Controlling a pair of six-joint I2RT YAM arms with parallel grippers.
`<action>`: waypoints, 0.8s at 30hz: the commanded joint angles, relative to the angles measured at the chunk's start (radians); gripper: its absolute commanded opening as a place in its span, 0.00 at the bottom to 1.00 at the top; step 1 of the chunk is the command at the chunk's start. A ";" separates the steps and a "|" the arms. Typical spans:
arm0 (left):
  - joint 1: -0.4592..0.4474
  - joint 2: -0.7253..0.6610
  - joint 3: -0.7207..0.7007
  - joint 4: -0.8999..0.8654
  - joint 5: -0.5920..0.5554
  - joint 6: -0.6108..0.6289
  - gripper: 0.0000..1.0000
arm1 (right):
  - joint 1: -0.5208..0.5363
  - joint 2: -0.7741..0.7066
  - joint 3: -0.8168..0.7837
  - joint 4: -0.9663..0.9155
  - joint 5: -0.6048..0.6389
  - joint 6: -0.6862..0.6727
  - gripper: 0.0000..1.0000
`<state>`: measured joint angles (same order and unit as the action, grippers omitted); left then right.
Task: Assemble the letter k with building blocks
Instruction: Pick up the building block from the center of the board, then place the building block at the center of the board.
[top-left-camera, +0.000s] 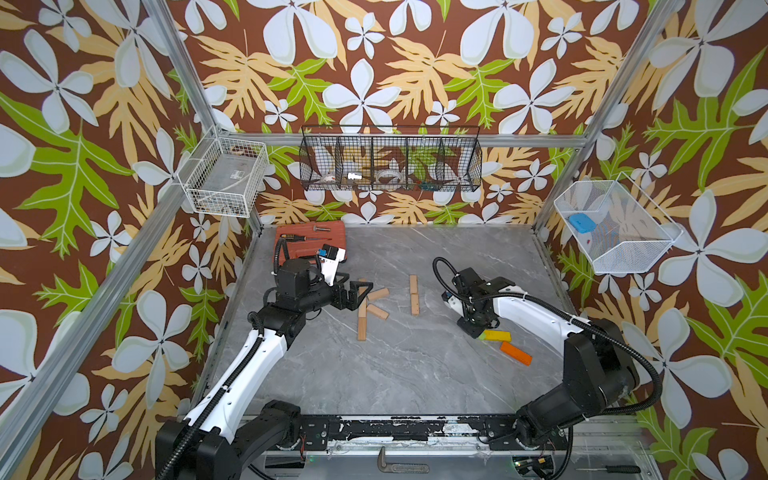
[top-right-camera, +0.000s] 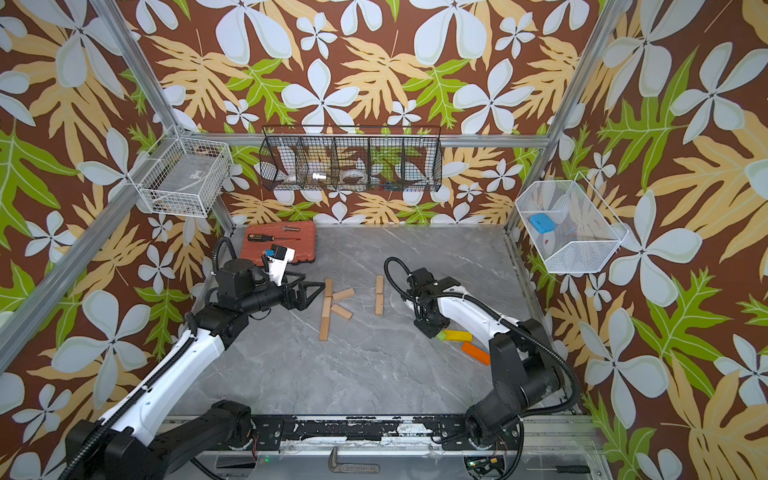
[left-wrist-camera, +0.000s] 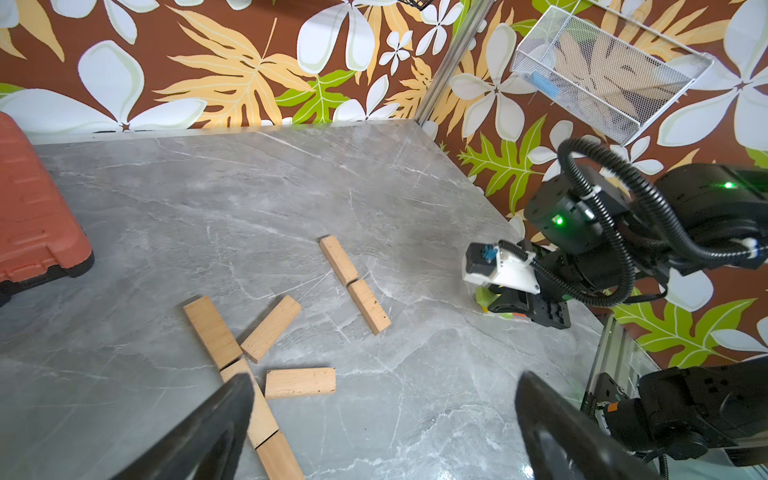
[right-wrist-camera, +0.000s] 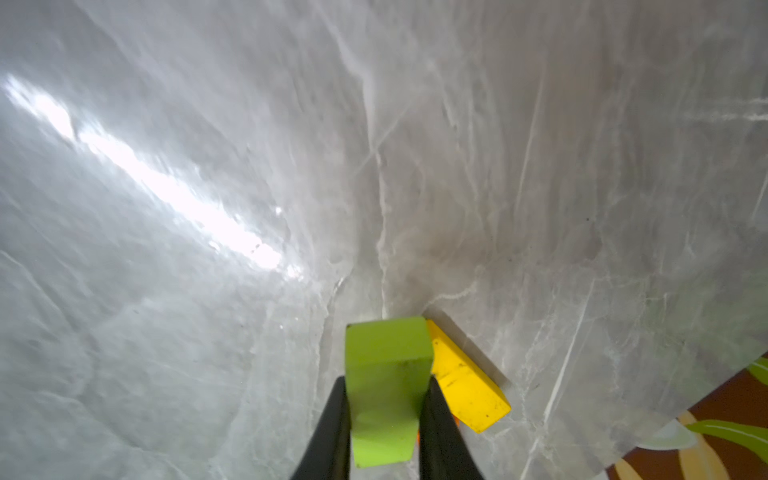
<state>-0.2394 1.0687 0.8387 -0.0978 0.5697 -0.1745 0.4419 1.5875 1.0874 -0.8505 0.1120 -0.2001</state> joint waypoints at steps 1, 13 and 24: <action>0.001 0.002 0.007 0.004 -0.020 0.017 1.00 | 0.032 0.027 0.045 -0.019 -0.080 0.261 0.11; 0.000 0.003 0.017 -0.043 -0.135 0.030 1.00 | 0.273 0.240 0.223 0.023 -0.090 0.841 0.04; 0.000 -0.108 -0.019 -0.022 -0.283 0.040 1.00 | 0.320 0.399 0.323 0.080 -0.145 0.979 0.10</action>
<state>-0.2394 0.9798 0.8261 -0.1463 0.3405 -0.1448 0.7521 1.9621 1.3819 -0.7753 -0.0284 0.7391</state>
